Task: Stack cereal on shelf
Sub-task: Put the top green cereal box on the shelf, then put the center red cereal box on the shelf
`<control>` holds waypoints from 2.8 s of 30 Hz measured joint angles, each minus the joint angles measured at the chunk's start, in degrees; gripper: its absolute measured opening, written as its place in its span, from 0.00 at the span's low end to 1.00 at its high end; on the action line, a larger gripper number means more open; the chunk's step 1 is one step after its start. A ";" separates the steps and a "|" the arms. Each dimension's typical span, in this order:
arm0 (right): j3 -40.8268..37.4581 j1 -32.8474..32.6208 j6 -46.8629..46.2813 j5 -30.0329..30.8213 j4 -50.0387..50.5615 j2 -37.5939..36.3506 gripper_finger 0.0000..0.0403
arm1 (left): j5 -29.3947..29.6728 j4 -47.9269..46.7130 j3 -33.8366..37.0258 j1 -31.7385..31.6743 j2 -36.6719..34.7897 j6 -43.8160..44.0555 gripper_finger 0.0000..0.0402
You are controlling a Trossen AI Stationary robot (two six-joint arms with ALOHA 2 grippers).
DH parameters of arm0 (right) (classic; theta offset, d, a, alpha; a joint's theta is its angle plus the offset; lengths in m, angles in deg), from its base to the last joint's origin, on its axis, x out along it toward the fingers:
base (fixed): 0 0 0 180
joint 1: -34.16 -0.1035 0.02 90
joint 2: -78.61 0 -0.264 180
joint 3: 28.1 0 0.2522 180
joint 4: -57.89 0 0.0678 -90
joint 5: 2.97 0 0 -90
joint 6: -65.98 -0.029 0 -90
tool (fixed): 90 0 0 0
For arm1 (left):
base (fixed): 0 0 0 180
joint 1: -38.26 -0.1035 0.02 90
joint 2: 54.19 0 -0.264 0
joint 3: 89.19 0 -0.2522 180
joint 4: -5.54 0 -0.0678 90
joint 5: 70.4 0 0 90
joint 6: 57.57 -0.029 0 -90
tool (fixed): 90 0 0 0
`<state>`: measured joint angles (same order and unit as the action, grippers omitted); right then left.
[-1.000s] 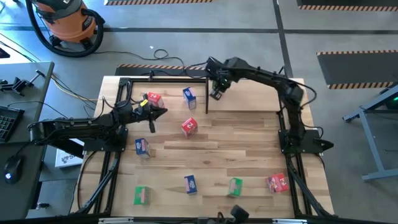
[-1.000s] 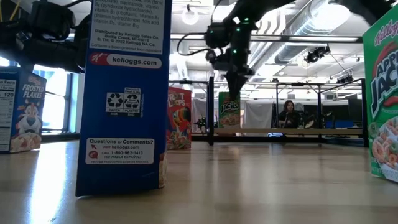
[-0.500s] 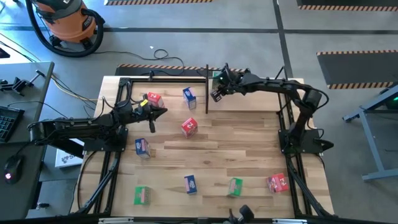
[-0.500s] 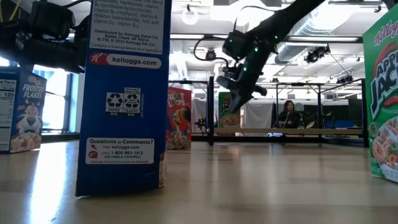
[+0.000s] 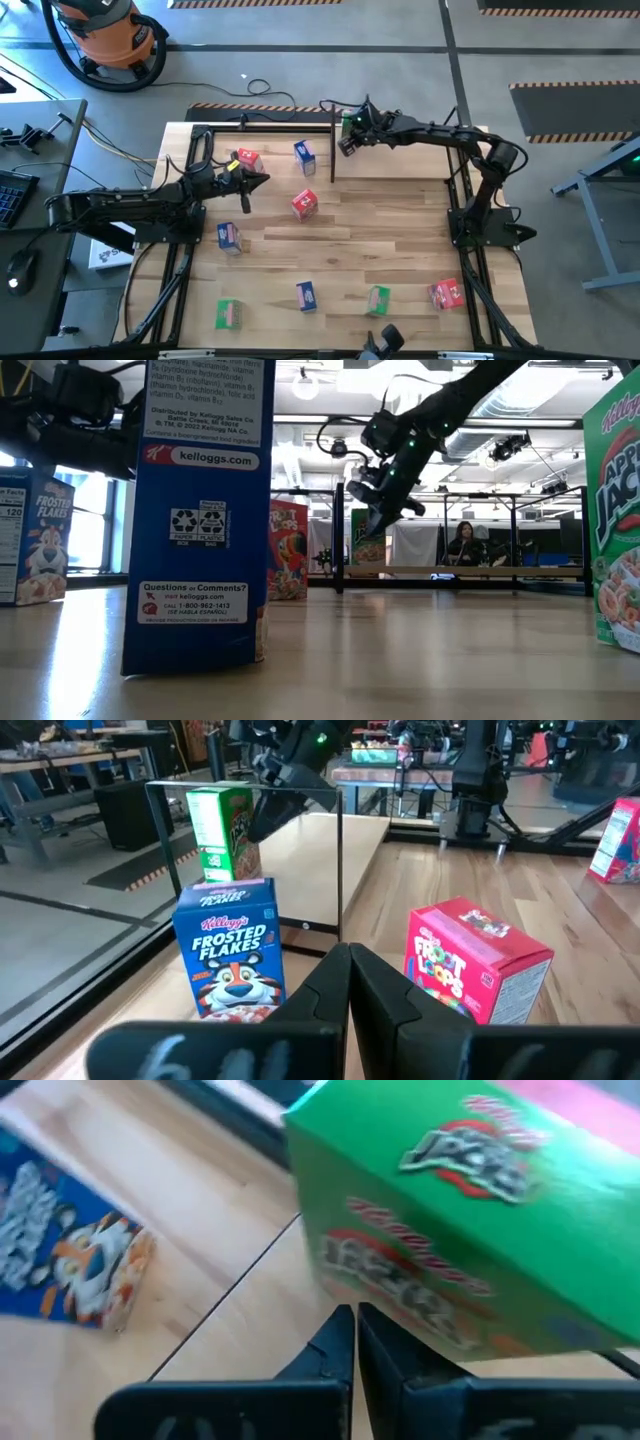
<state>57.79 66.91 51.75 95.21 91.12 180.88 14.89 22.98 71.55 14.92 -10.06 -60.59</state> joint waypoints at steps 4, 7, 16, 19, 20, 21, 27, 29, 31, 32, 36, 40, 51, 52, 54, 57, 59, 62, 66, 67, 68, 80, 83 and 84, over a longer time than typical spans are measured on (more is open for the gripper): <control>0.03 -2.32 0.95 -4.64 4.58 -4.08 0.00 | 0.09 -0.02 0.02 0.00 0.12 -0.16 0.00; 0.11 -6.47 -1.11 -3.45 11.29 -9.66 0.00 | 0.05 0.04 0.02 0.00 0.12 -0.08 0.00; 0.11 -26.27 -18.10 2.69 24.63 -18.69 0.00 | -3.69 -0.02 0.04 0.00 0.12 1.37 0.00; 0.11 -32.22 -19.31 3.94 22.56 -17.37 0.00 | -3.73 -0.04 0.04 0.00 0.12 1.79 0.00; 0.11 -33.90 -18.45 4.96 21.61 -16.30 0.00 | -3.77 -0.03 0.03 0.03 0.12 2.20 0.00; 0.11 -35.48 -17.25 6.45 20.65 -15.02 0.00 | -4.01 -0.15 -0.02 0.14 0.12 2.50 0.00; 0.08 -39.14 -3.62 7.87 3.23 -7.43 0.00 | -8.39 0.04 -1.21 4.01 0.95 2.47 0.00; -2.57 -38.51 0.46 5.58 -5.36 -6.45 0.00 | -7.97 0.06 -1.77 6.58 2.07 2.33 0.00; -8.51 -37.11 2.53 0.29 -18.38 -6.44 0.00 | -6.32 0.10 -2.50 9.41 3.76 2.36 0.00; -12.14 -36.48 2.63 -2.84 -25.90 -6.54 0.00 | -5.03 0.12 -2.91 10.85 4.79 2.36 0.00; -24.53 -34.92 2.81 -8.49 -51.29 -7.30 0.00 | 3.13 -0.06 -5.61 16.29 9.36 3.71 0.00; -31.14 -33.70 4.43 -8.19 -58.32 -9.93 0.00 | 13.18 -0.48 -9.72 20.30 13.96 5.13 0.05; -37.18 -32.39 10.63 -8.41 -52.83 -20.64 0.00 | 17.79 -35.85 -33.73 23.55 24.38 8.99 0.27; -37.50 -32.37 11.44 -8.40 -52.38 -21.16 0.00 | 17.95 -38.56 -36.08 23.64 25.79 9.67 0.29; -37.53 -32.39 12.74 -8.43 -51.25 -21.70 0.00 | 18.56 -43.46 -40.29 23.80 28.44 11.20 0.32; -37.53 -32.39 13.89 -8.99 -49.30 -22.02 0.00 | 17.50 -49.31 -45.63 23.80 32.72 14.43 0.39; -37.53 -32.39 14.30 -9.44 -47.71 -22.02 0.00 | 16.20 -52.74 -48.40 23.80 35.43 16.27 0.43; -37.53 -32.39 14.70 -10.34 -46.05 -22.02 0.00 | 15.26 -56.75 -52.16 23.80 38.87 16.52 0.49; -37.52 -32.41 14.73 -10.44 -44.19 -22.02 0.00 | 15.17 -62.86 -57.10 23.81 42.19 18.83 0.55; -37.51 -32.41 14.73 -10.47 -43.63 -22.02 0.00 | 15.23 -64.36 -58.08 23.78 42.76 19.40 0.56; -37.51 -32.41 14.73 -10.47 -43.12 -22.02 0.00 | 15.43 -65.27 -58.69 23.77 43.21 19.94 0.57; -37.51 -33.19 15.29 -10.26 -42.36 -22.02 0.00 | 19.72 -68.11 -59.14 22.47 44.39 23.71 0.61; -37.51 -33.55 15.05 -10.23 -42.36 -22.02 0.00 | 20.55 -68.36 -59.08 22.49 43.78 23.50 0.61; -37.51 -33.55 14.75 -10.23 -42.36 -22.02 0.00 | 20.61 -68.30 -59.08 22.49 43.42 23.51 0.61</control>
<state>20.29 33.36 66.49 84.99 48.76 158.86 35.51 -45.32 12.47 37.41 33.36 -37.08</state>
